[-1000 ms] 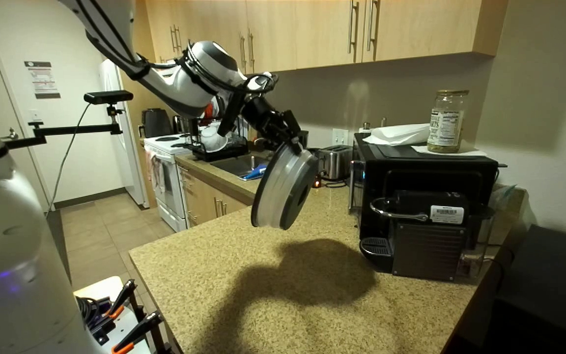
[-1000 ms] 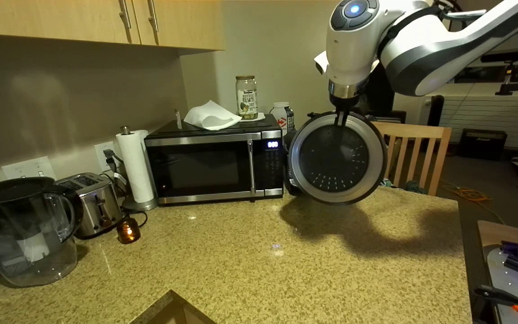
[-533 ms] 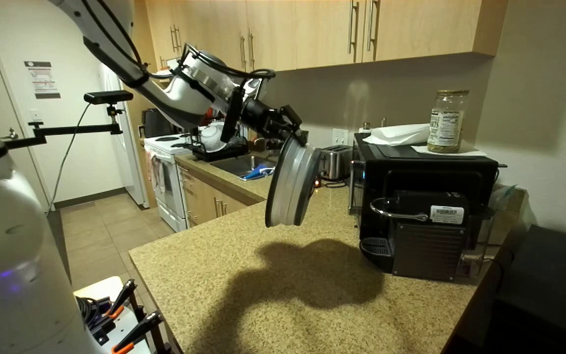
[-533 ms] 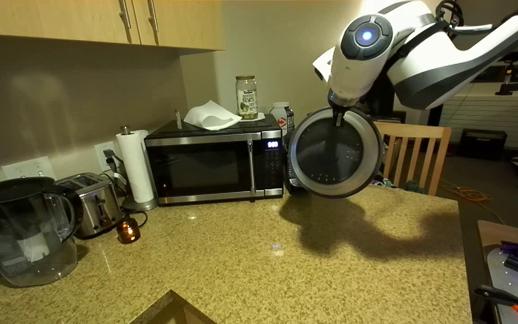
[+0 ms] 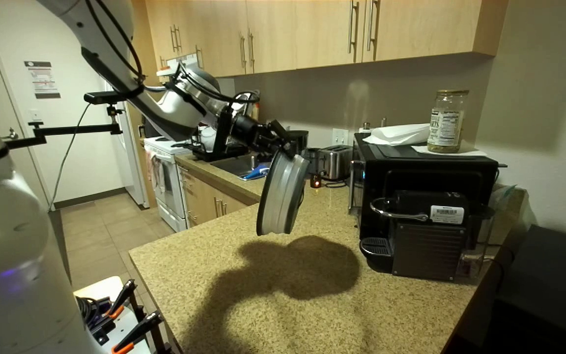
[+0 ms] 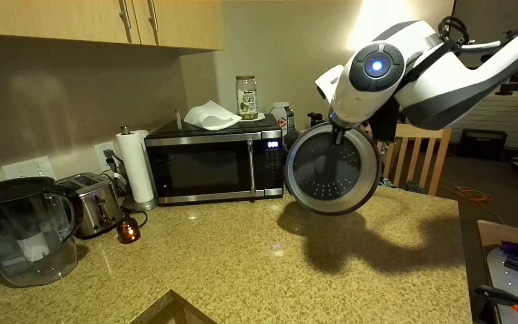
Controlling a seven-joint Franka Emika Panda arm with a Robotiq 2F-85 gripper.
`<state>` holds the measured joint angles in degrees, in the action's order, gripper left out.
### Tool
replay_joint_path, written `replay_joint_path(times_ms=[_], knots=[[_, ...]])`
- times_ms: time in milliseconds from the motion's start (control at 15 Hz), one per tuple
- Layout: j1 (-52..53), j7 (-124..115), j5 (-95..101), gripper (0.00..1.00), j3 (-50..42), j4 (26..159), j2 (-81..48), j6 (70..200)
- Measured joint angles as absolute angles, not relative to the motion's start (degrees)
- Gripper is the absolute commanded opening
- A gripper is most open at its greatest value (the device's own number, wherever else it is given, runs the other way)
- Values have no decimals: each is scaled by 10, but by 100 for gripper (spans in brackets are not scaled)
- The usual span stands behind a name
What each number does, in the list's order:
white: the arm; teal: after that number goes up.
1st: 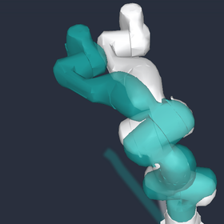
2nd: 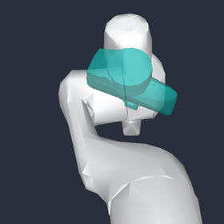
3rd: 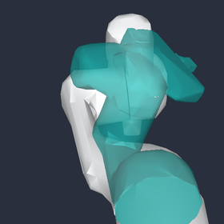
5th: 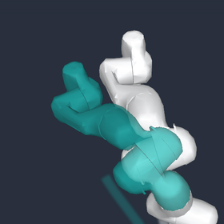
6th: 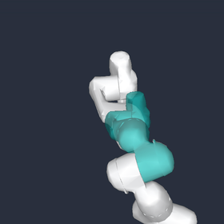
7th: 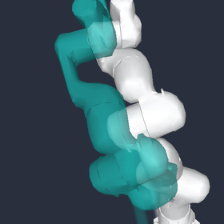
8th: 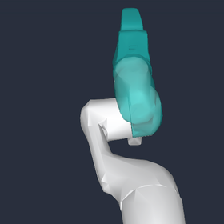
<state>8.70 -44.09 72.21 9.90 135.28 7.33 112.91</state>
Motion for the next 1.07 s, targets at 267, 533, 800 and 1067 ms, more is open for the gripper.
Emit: replay_joint_path(times_ms=[267, 533, 800, 1067], knots=[[95, -503, 723, 4, 101, 1354, 49, 1129], [101, -554, 729, 4, 105, 1354, 28, 1129], [103, -582, 749, 4, 109, 1354, 13, 1129], [104, -604, 795, 4, 109, 1354, -1, 1128]])
